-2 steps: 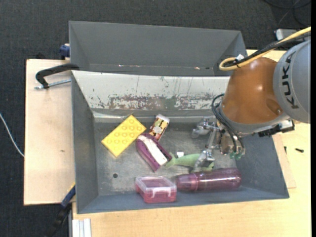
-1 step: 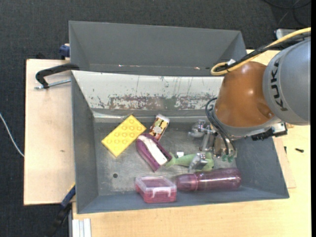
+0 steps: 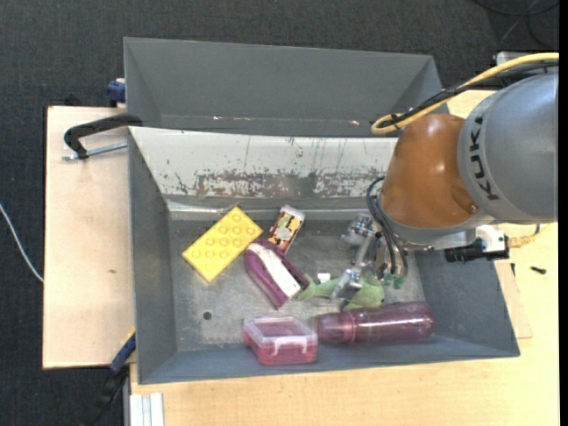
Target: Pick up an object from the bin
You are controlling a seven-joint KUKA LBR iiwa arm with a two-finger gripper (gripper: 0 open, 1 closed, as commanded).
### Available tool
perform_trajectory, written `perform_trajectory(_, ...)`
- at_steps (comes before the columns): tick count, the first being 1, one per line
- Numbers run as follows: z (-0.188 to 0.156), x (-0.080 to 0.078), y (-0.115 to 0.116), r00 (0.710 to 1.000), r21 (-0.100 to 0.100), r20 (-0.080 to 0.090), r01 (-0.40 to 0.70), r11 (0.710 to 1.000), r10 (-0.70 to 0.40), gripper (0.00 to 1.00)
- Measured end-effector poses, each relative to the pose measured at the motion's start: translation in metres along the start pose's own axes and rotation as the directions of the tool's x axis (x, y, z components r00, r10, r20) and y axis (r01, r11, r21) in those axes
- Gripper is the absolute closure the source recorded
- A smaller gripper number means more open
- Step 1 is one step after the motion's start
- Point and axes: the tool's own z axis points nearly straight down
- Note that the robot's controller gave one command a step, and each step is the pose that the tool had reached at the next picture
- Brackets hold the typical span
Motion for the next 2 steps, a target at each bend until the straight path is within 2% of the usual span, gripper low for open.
perform_trajectory(1, 0.044, -0.007, -0.021, 0.998, 0.001, -0.002, 0.070, 0.998, -0.070, 0.00)
perform_trajectory(2, 0.043, -0.009, -0.008, 0.996, 0.004, 0.001, -0.085, 0.996, 0.085, 1.00)
